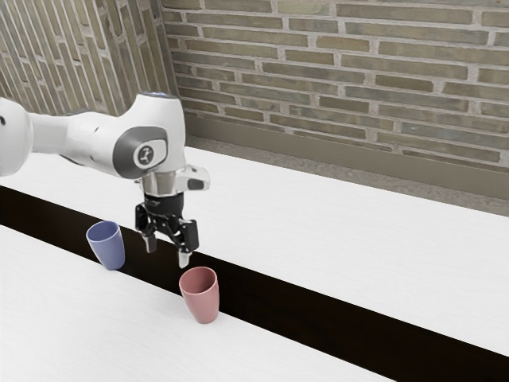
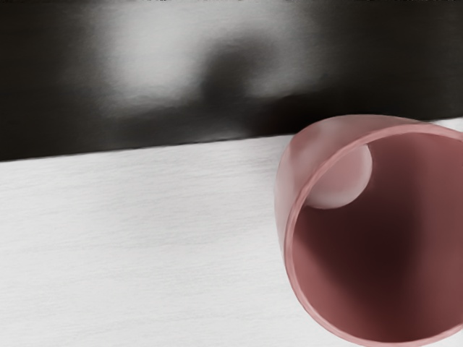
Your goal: Place the right cup onto the left cup
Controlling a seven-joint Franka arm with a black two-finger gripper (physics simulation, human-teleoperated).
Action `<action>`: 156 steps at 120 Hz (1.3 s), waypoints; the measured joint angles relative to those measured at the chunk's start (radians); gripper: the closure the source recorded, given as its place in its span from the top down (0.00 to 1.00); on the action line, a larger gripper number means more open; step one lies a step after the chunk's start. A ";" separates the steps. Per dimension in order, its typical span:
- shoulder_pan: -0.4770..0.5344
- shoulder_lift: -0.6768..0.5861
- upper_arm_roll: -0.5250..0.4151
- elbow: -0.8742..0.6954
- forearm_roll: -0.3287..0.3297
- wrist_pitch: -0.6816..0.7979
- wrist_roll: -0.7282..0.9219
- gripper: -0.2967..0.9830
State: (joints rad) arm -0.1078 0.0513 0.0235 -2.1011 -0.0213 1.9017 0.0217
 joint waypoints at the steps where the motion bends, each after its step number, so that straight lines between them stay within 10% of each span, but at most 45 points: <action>1: 0.000 0.002 -0.001 -0.001 0.000 0.004 0.000 0.77; 96: 0.023 0.131 -0.031 -0.034 -0.024 0.178 -0.005 0.77; 125: 0.020 0.129 -0.053 -0.030 0.034 0.194 0.000 0.35; 156: 0.018 0.130 -0.080 -0.030 0.054 0.199 0.003 0.20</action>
State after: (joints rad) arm -0.0896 0.1810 -0.0569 -2.1311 0.0324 2.1010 0.0244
